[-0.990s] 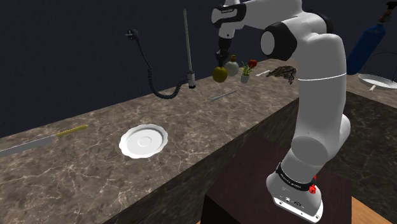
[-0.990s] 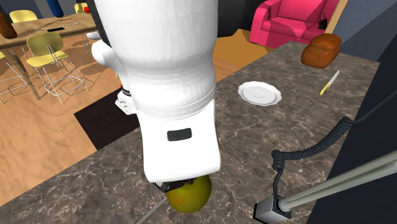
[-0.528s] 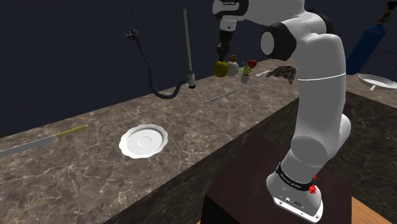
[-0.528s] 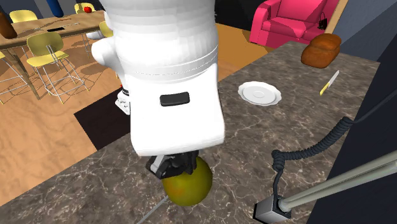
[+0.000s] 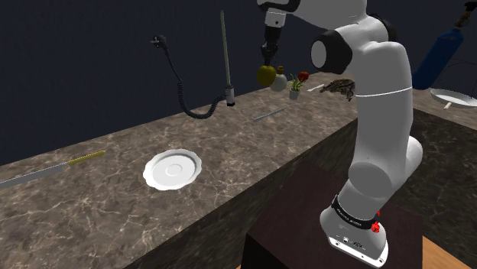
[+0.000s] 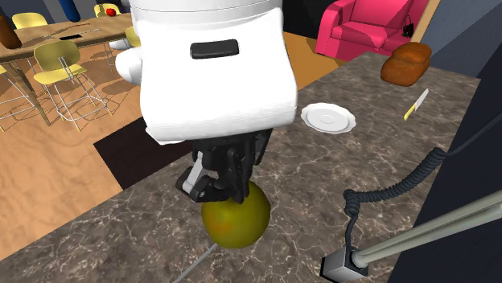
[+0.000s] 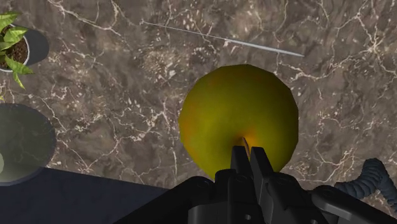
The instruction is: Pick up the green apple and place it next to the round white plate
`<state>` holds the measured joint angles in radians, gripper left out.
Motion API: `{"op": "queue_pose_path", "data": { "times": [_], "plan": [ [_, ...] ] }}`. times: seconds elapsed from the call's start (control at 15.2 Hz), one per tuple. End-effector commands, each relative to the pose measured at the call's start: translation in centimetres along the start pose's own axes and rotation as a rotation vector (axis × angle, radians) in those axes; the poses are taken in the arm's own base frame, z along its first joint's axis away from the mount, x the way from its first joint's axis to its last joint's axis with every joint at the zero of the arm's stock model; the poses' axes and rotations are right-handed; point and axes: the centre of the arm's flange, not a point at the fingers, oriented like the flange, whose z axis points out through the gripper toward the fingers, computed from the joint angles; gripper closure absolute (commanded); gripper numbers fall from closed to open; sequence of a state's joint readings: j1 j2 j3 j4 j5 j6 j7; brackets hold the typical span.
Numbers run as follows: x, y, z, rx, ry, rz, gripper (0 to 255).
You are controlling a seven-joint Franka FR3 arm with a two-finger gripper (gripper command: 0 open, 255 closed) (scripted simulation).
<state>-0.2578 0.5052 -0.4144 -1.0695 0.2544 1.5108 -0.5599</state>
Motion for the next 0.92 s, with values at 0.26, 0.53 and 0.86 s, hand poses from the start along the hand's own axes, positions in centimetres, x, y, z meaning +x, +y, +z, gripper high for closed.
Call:
{"op": "queue_pose_path", "data": {
  "times": [0.26,0.53,0.86],
  "plan": [
    [-0.6,-4.0,-1.3,0.0,0.0,0.0,255],
    [-1.3,-9.2,-1.0,0.0,0.0,0.0,255],
    [-2.1,-15.8,-0.6,0.0,0.0,0.0,255]
  ]
}}
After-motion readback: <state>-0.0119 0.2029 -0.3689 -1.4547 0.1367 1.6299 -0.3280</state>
